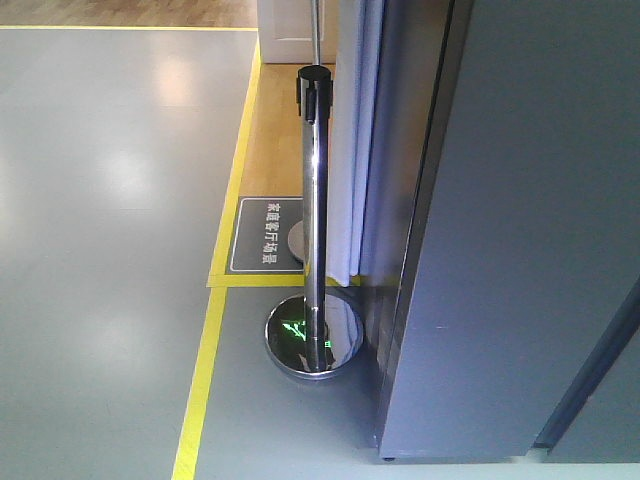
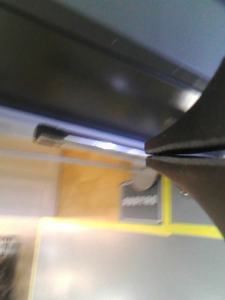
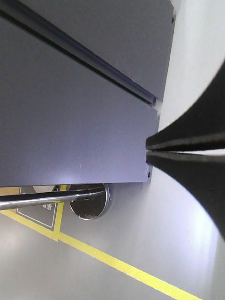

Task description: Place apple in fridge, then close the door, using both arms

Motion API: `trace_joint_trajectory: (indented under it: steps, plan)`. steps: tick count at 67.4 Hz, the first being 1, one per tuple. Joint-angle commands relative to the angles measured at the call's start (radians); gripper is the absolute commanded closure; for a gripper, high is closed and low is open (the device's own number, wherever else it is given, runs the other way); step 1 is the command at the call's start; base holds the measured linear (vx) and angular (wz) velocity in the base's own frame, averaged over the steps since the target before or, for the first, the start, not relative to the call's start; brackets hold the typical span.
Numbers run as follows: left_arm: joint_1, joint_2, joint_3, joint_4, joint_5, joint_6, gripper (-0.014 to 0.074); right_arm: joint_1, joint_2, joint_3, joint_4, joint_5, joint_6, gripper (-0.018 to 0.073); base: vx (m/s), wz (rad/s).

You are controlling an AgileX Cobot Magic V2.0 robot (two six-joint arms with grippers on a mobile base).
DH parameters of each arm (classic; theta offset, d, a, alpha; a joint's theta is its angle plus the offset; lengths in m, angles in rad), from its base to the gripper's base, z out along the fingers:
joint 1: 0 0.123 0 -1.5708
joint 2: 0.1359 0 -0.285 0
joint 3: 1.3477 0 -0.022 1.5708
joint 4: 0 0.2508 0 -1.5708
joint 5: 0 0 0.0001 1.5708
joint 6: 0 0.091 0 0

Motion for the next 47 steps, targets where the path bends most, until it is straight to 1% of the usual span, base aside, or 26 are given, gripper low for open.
trace_joint_trajectory:
  steps: [1, 9, 19, 22, 30, 35, 40, 47]
  plan:
    - [0.055, -0.090, 0.049, 0.017, -0.120, -0.001, 0.0602, 0.003, 0.016, -0.021, -0.008, 0.008, -0.006, 0.0561, 0.00, 0.00]
    - [0.113, -0.211, 0.121, 0.057, -0.116, -0.002, 0.0602, 0.003, 0.016, -0.021, -0.008, 0.008, -0.006, 0.0561, 0.00, 0.00]
    - [0.150, -0.330, 0.184, 0.071, -0.115, -0.003, 0.0602, 0.003, 0.016, -0.021, -0.008, 0.008, -0.006, 0.0561, 0.00, 0.00]
    - [0.156, -0.354, 0.184, 0.072, -0.087, -0.003, 0.0602, 0.003, 0.016, -0.021, -0.009, 0.008, -0.006, 0.0561, 0.00, 0.00]
    - [0.178, -0.357, 0.184, 0.082, -0.071, -0.002, 0.0602, 0.003, 0.016, -0.021, -0.008, 0.008, -0.006, 0.0561, 0.00, 0.00]
    - [0.191, -0.357, 0.184, 0.103, -0.071, -0.001, 0.0602, 0.003, 0.016, -0.021, -0.008, 0.008, -0.006, 0.0561, 0.00, 0.00]
    - [0.202, -0.357, 0.184, 0.103, -0.072, -0.001, 0.0602, 0.003, 0.016, -0.021, -0.009, 0.008, -0.006, 0.0561, 0.00, 0.00]
    - [0.202, -0.357, 0.184, 0.103, -0.074, -0.001, 0.0602, 0.003, 0.016, -0.021, -0.009, 0.008, -0.006, 0.0561, 0.00, 0.00]
